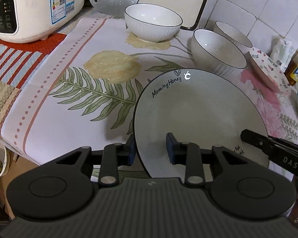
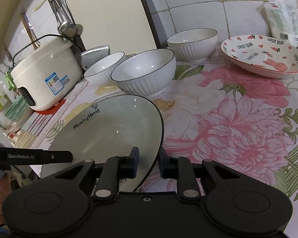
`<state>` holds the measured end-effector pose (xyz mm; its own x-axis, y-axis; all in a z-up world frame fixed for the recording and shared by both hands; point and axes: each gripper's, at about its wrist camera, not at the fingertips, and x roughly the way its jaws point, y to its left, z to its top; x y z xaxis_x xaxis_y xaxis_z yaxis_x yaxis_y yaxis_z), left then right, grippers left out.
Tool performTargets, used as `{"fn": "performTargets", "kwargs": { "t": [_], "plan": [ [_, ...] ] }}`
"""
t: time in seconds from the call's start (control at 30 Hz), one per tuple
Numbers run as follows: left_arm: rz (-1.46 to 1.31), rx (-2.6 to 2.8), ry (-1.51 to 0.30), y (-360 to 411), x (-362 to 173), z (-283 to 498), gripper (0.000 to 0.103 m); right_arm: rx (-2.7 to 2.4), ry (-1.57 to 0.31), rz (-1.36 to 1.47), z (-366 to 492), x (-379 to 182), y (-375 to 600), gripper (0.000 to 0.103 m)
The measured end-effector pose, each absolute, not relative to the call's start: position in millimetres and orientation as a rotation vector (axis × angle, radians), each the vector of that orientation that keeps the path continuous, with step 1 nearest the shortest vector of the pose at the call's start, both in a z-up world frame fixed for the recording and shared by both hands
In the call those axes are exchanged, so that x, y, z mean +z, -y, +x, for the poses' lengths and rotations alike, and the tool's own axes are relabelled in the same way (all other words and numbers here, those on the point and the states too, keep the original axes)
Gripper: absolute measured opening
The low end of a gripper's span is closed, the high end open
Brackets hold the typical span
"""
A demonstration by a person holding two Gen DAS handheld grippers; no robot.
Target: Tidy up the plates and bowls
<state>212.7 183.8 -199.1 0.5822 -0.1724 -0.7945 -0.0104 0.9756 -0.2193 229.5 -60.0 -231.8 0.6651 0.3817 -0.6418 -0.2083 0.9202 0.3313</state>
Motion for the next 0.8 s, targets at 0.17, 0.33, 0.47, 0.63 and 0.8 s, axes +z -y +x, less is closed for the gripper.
{"fn": "performTargets", "kwargs": {
  "t": [0.17, 0.33, 0.47, 0.63, 0.8],
  "plan": [
    [-0.217, -0.082, -0.965, -181.5, -196.1, 214.7, 0.03, 0.349, -0.768, 0.216, 224.3, -226.7, 61.4, 0.025],
    [-0.226, -0.08, -0.981, -180.5, -192.9, 216.5, 0.03, 0.378, -0.775, 0.228, 224.7, -223.5, 67.6, 0.025],
    [-0.254, -0.071, -1.009, -179.5, -196.5, 217.8, 0.03, 0.364, -0.79, 0.21, 227.8, -221.8, 66.0, 0.024],
    [-0.25, -0.063, -1.046, -176.7, -197.8, 218.8, 0.03, 0.35, -0.828, 0.219, 232.5, -229.8, 67.9, 0.024],
    [-0.282, -0.067, -1.06, -181.4, -198.1, 221.9, 0.028, 0.362, -0.831, 0.235, 235.1, -231.6, 69.9, 0.024]
  ]
}}
